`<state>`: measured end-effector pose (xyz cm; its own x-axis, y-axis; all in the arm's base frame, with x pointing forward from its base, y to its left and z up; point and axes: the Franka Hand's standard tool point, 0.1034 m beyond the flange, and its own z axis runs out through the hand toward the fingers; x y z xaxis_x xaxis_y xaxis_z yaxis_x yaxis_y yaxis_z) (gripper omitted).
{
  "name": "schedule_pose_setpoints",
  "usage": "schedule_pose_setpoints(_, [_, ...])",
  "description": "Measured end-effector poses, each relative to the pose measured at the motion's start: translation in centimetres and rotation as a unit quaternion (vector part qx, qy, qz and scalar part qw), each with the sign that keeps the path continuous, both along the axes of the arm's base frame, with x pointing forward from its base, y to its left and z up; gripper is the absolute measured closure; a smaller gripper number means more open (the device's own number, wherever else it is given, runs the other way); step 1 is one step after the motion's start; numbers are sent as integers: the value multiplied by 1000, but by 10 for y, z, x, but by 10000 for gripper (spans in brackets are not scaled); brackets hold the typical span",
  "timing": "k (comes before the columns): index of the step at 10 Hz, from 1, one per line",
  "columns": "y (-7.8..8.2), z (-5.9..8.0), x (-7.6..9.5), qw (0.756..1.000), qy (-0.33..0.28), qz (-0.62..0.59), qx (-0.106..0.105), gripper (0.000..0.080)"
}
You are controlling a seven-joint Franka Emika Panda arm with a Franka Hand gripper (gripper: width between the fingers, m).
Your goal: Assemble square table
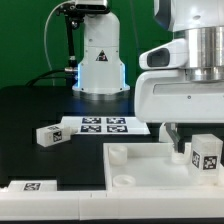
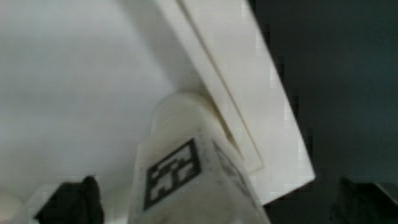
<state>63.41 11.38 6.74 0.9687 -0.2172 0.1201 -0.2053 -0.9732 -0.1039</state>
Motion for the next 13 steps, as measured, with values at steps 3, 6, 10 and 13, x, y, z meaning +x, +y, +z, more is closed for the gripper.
schedule_pose_setpoints(3, [3, 2, 0, 998, -14, 54, -11, 150])
schedule_pose_setpoints(6, [2, 1, 0, 1000, -8, -26, 1, 440])
schedule_pose_setpoints(10, [-2, 1, 0, 976, 6, -215, 26, 511])
schedule_pose_setpoints(13, [1, 1, 1, 879, 50, -466, 88, 511])
